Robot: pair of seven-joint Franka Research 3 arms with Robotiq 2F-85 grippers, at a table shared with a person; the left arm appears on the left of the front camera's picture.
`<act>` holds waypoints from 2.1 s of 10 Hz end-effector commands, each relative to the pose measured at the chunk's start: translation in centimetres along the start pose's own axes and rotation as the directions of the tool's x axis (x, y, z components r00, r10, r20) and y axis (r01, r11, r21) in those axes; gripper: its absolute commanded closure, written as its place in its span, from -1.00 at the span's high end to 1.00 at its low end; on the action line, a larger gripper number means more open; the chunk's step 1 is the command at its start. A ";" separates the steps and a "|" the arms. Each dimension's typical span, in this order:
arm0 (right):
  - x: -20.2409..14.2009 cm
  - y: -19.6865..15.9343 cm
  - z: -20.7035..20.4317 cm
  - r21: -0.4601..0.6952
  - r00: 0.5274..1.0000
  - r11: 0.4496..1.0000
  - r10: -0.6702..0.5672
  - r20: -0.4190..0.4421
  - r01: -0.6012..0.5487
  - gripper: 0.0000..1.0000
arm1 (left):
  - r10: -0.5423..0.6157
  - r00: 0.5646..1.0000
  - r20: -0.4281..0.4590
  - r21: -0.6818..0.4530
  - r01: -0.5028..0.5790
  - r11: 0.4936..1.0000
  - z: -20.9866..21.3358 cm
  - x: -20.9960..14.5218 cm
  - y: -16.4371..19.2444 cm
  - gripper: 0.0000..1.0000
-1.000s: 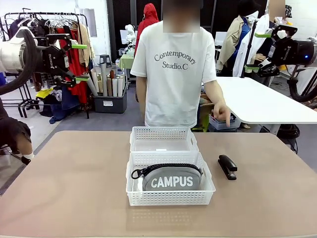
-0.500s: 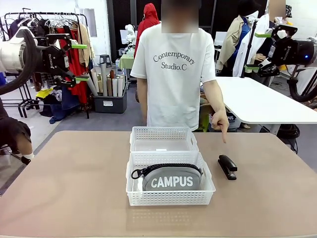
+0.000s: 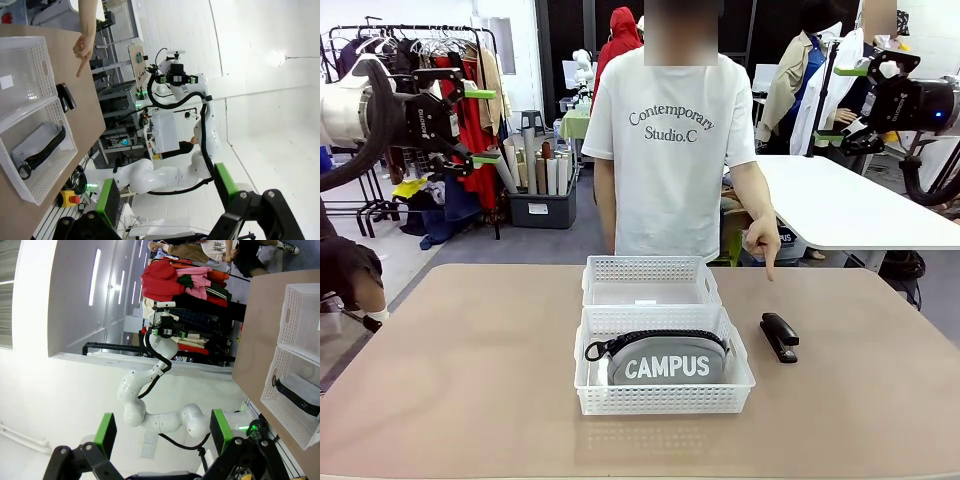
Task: Distribute items into two baskets.
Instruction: Pick up the Stapler that the person points to.
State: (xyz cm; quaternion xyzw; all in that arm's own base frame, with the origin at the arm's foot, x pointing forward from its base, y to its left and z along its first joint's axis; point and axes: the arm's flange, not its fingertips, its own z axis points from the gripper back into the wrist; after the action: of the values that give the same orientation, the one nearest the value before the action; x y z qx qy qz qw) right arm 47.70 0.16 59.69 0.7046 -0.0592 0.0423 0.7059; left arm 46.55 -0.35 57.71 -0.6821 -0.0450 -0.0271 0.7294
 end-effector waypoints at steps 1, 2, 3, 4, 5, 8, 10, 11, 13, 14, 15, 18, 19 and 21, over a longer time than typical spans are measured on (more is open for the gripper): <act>0.0 0.2 0.0 0.002 1.000 1.000 0.005 0.000 -0.005 1.00 | 0.005 1.000 -0.007 -0.005 -0.005 1.000 0.2 0.0 -0.3 1.00; 0.0 0.2 0.0 0.002 1.000 1.000 0.005 0.000 -0.005 1.00 | 0.005 1.000 -0.007 -0.005 -0.005 1.000 0.2 0.0 -0.3 1.00; 0.0 0.2 0.0 0.002 1.000 1.000 0.005 0.000 -0.005 1.00 | 0.005 1.000 -0.007 -0.005 -0.005 1.000 0.2 0.0 -0.3 1.00; 0.0 0.2 0.0 0.002 1.000 1.000 0.005 0.000 -0.005 1.00 | 0.005 1.000 -0.007 -0.005 -0.005 1.000 0.2 0.0 -0.3 1.00; 0.0 0.0 0.0 0.000 1.000 1.000 0.000 0.000 0.000 1.00 | 0.005 1.000 -0.007 -0.005 -0.005 1.000 0.2 0.0 -0.3 1.00; 0.5 0.5 -3.4 -0.248 0.992 0.968 -0.072 -0.100 0.045 1.00 | 0.005 1.000 -0.007 -0.005 -0.005 1.000 0.2 0.0 -0.3 1.00; 0.4 0.4 -5.9 -0.460 0.982 0.888 -0.100 -0.163 0.015 1.00 | 0.005 1.000 -0.007 -0.005 -0.005 1.000 0.2 0.0 -0.3 1.00; 1.2 0.6 -6.5 -0.575 0.972 0.818 -0.126 -0.200 -0.012 1.00 | 0.005 1.000 -0.007 -0.005 -0.005 1.000 0.2 0.0 -0.3 1.00; 2.1 0.6 -8.1 -0.750 0.968 0.661 -0.169 -0.184 -0.028 1.00 | 0.005 1.000 -0.007 -0.005 -0.005 1.000 0.2 0.0 -0.3 1.00; 2.1 -0.1 -8.7 -0.812 0.975 0.580 -0.139 -0.172 -0.061 1.00 | 0.005 1.000 -0.007 -0.005 -0.005 1.000 0.2 0.0 -0.3 1.00; 2.4 -0.9 -9.0 -0.868 0.978 0.489 -0.124 -0.168 -0.087 1.00 | 0.005 1.000 -0.007 -0.005 -0.005 1.000 0.2 0.0 -0.3 1.00; 3.2 -3.8 -9.0 -0.948 0.963 0.267 -0.156 -0.220 -0.173 1.00 | 0.005 1.000 -0.007 -0.005 -0.005 1.000 0.2 0.0 -0.3 1.00; 3.1 -4.6 -9.0 -0.952 0.960 0.237 -0.155 -0.234 -0.194 1.00 | 0.005 1.000 -0.007 -0.005 -0.005 1.000 0.2 0.0 -0.3 1.00; 3.1 -5.6 -8.8 -0.937 0.959 0.277 -0.123 -0.254 -0.212 1.00 | 0.005 1.000 -0.007 -0.005 -0.005 1.000 0.2 0.0 -0.3 1.00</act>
State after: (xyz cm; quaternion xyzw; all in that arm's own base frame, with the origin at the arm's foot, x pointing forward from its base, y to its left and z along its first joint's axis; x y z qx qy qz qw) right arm 51.84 8.73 54.61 0.1126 0.0207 0.1172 0.9865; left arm 46.57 -0.30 57.76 -0.6820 -0.0452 -0.0276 0.7294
